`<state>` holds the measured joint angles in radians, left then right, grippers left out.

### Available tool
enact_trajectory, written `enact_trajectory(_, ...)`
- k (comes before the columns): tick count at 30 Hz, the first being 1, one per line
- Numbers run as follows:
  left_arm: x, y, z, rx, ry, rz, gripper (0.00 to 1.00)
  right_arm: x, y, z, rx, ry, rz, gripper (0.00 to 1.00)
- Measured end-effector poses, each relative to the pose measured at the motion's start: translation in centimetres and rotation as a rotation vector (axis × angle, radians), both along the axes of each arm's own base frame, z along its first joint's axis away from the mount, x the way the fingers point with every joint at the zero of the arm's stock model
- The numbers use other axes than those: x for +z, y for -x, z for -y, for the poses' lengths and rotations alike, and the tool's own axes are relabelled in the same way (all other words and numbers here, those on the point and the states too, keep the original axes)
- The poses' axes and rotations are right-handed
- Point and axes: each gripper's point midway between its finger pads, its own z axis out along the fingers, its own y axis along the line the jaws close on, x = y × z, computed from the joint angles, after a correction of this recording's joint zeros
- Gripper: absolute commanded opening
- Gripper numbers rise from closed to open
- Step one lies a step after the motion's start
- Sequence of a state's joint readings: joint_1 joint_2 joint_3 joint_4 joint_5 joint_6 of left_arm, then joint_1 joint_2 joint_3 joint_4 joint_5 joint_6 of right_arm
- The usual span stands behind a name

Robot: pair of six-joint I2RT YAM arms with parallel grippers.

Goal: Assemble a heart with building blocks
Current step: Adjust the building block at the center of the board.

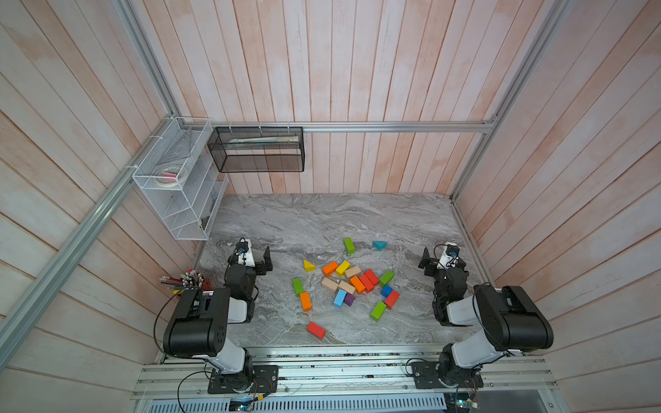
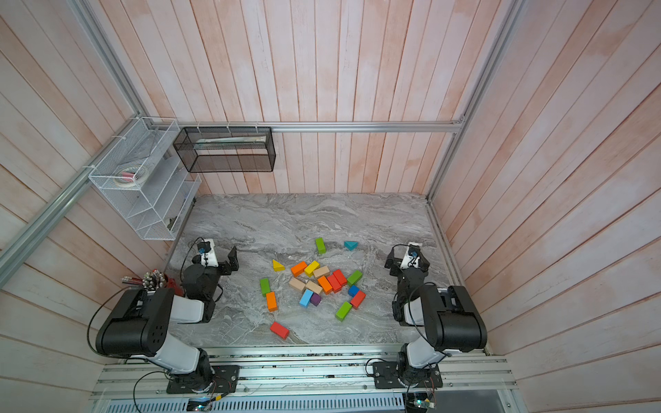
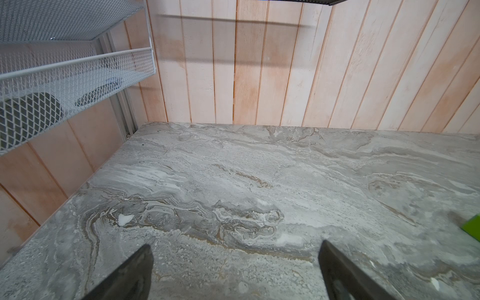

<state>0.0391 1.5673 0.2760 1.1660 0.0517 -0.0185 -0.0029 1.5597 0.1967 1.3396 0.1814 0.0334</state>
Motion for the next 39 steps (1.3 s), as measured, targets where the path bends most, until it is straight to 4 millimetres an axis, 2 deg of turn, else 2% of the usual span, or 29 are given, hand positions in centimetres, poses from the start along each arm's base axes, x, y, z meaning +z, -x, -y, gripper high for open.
enact_trajectory(4,0.2,0.2,-0.1,0.005,0.0,0.005,1.0,0.1,0.0,0.0,0.002,0.001,0.001,0.98)
enact_trajectory(6,1.0,0.6,-0.2,0.014,-0.001,0.021,1.0,0.8,0.3,-0.2,0.004,0.004,0.015,0.98)
enact_trajectory(10,4.1,1.5,-0.4,0.04,0.007,0.081,1.0,4.5,1.0,-0.8,0.011,0.01,0.097,0.98)
enact_trajectory(13,5.9,2.0,0.3,0.051,0.018,0.089,1.0,7.2,1.7,-1.5,0.03,-0.005,0.146,0.98)
enact_trajectory(17,6.9,2.0,2.4,0.04,0.035,0.029,1.0,10.2,2.7,-2.6,0.066,-0.072,0.18,0.98)
enact_trajectory(23,7.5,2.4,7.0,-0.02,0.09,-0.116,1.0,12.5,4.4,-4.3,0.126,-0.208,0.159,0.98)
enact_trajectory(26,7.7,2.6,9.1,-0.046,0.111,-0.203,1.0,12.6,5.3,-5.2,0.153,-0.279,0.128,0.98)
enact_trajectory(29,7.0,2.8,10.7,-0.064,0.109,-0.304,1.0,12.2,6.0,-6.3,0.186,-0.343,0.071,0.98)
enact_trajectory(36,2.9,4.3,14.4,-0.135,0.078,-0.573,0.99,9.3,7.6,-10.6,0.313,-0.434,-0.135,0.98)
enact_trajectory(39,1.1,5.1,15.2,-0.159,0.076,-0.675,0.97,8.0,8.3,-11.6,0.354,-0.457,-0.211,0.98)
